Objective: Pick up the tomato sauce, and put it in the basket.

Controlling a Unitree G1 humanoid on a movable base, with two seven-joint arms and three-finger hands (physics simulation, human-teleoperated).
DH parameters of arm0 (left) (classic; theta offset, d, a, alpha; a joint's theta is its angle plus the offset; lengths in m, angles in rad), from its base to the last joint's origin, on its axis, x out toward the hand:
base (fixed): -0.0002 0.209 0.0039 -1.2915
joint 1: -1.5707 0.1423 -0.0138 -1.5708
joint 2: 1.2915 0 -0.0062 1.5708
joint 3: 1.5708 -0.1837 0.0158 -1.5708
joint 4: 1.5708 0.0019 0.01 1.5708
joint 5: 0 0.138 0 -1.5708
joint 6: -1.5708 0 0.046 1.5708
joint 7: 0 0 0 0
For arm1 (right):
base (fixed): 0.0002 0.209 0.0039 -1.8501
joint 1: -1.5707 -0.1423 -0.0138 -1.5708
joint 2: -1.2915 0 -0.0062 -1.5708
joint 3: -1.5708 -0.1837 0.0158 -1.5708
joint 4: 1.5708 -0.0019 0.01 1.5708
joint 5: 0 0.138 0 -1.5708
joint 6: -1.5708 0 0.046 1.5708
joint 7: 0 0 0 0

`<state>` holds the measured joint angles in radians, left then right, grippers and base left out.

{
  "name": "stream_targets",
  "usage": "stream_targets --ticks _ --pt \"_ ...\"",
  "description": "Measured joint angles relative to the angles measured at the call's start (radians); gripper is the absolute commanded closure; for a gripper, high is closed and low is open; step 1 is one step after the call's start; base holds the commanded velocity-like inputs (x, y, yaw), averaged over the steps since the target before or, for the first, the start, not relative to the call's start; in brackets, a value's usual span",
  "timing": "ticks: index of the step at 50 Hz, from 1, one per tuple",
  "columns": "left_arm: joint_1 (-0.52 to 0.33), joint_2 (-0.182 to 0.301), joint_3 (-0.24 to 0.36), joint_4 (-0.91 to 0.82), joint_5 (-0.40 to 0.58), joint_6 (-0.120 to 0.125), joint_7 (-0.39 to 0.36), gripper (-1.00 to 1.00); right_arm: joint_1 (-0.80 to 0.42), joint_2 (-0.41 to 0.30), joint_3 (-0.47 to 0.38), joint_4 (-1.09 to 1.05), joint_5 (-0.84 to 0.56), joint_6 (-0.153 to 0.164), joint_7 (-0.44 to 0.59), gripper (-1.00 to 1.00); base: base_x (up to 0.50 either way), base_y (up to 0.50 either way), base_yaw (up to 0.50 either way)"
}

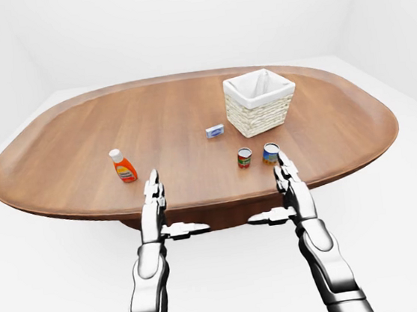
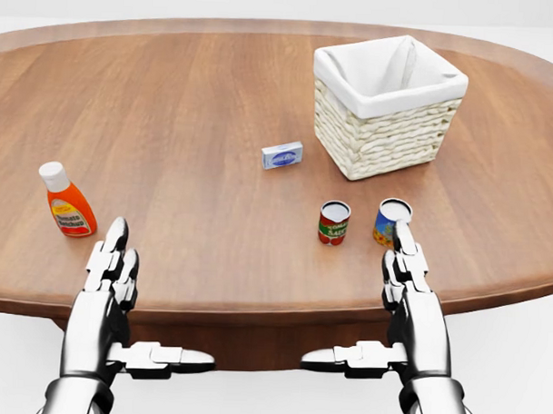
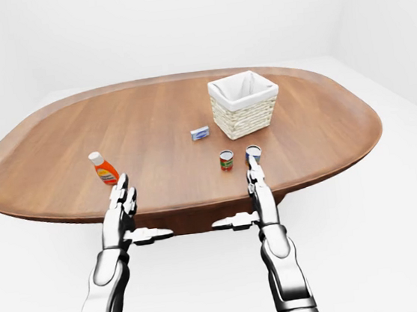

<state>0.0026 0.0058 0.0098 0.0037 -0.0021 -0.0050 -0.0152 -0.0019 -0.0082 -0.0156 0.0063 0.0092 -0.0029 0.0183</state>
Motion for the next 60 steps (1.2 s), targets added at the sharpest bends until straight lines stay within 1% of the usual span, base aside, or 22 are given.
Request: stream_targets --ticks 9,14,18,23,27,29,33,34,41,47,53,60 --pt "0.001 0.006 0.011 0.01 0.001 -0.01 -0.012 -1.0 -0.002 -0.008 -0.015 0.007 0.011 -0.001 0.021 -1.0 0.0 0.0 0.0" --pt "0.001 0.008 0.015 0.011 0.0 -0.012 -0.015 -1.0 0.0 -0.01 -0.019 0.001 0.013 0.001 0.027 -1.0 0.0 0.0 0.0" --pt "-0.011 0.014 0.029 0.01 -0.01 -0.004 -0.018 -1.0 0.009 -0.013 -0.024 -0.023 0.015 0.012 0.03 -1.0 0.0 0.0 0.0" --pt "-0.045 0.034 0.067 0.016 -0.04 0.013 -0.016 -1.0 0.031 -0.019 -0.049 -0.093 0.024 0.045 0.032 -1.0 0.0 0.0 0.0" --pt "-0.077 0.058 0.112 0.018 -0.083 0.026 -0.003 -1.0 0.063 -0.024 -0.09 -0.191 0.041 0.088 0.035 -1.0 0.0 0.0 0.0" --pt "-0.087 0.07 0.134 0.002 -0.11 0.04 0.006 -1.0 0.084 -0.023 -0.116 -0.259 0.052 0.09 0.038 -1.0 0.0 0.0 0.0" --pt "-0.092 0.088 0.174 -0.07 -0.166 0.085 0.02 -1.0 0.125 -0.015 -0.18 -0.418 0.076 0.09 0.05 -1.0 0.0 0.0 0.0" --pt "-0.092 0.092 0.184 -0.092 -0.181 0.092 0.023 -1.0 0.134 -0.012 -0.199 -0.458 0.084 0.09 0.054 -1.0 0.0 0.0 0.0" --pt "-0.095 0.122 0.27 -0.261 -0.276 0.092 0.072 -1.0 0.182 0.019 -0.328 -0.701 0.132 0.09 0.092 -1.0 0.0 0.0 0.0" --pt "-0.1 0.144 0.329 -0.347 -0.335 0.092 0.115 -1.0 0.204 0.046 -0.427 -0.846 0.181 0.09 0.124 -1.0 0.0 0.0 0.0" --pt "-0.101 0.159 0.367 -0.395 -0.379 0.092 0.147 -1.0 0.217 0.065 -0.483 -0.928 0.209 0.09 0.146 -1.0 0.0 0.0 0.0" --pt "-0.097 0.171 0.398 -0.446 -0.42 0.092 0.172 -1.0 0.225 0.077 -0.516 -0.974 0.226 0.09 0.161 -1.0 0.0 -0.08 0.0"
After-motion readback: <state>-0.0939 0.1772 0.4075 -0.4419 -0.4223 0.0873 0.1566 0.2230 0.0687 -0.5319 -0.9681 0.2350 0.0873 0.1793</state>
